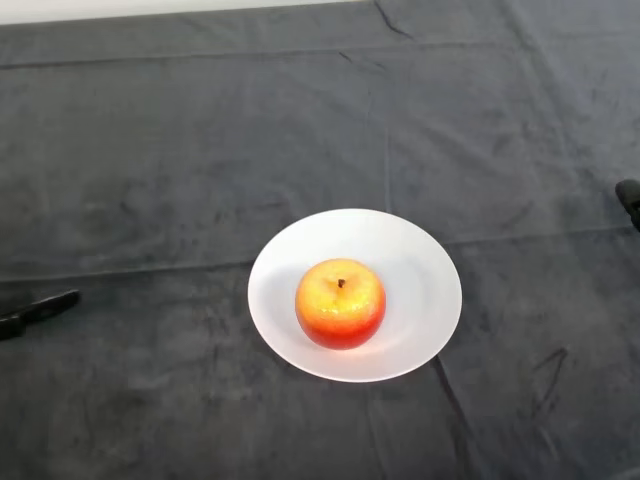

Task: Move the apple to the plate

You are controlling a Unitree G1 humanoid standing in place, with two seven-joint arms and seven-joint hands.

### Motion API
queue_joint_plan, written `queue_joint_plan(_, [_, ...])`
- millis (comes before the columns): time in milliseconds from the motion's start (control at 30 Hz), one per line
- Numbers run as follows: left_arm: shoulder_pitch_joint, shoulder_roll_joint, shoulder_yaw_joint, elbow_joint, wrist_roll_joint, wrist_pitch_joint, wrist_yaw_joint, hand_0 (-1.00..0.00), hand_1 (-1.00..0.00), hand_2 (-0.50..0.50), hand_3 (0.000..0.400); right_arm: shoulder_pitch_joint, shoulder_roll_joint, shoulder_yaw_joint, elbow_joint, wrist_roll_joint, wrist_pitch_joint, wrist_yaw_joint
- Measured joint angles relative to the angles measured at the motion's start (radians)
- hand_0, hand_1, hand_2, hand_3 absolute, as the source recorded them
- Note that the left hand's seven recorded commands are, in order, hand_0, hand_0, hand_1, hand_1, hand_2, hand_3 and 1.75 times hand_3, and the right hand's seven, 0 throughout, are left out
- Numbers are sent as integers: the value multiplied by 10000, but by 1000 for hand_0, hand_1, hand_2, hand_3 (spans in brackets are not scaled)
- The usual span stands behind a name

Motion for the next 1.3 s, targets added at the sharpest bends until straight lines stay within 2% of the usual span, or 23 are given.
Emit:
queue_joint_plan(533, [-126,653,1517,1817,-537,-1213,556,0,0,0,0,0,-1,-1,1,0,0,1])
queue_joint_plan(833, [-272,818,1834,2383,-543,-1479,1063,0,0,0,0,0,0,-1,2,0,0,1])
queue_joint_plan(1300, [-399,818,1839,2603,-533,-1768,1089,0,0,0,0,0,0,-1,5,0,0,2])
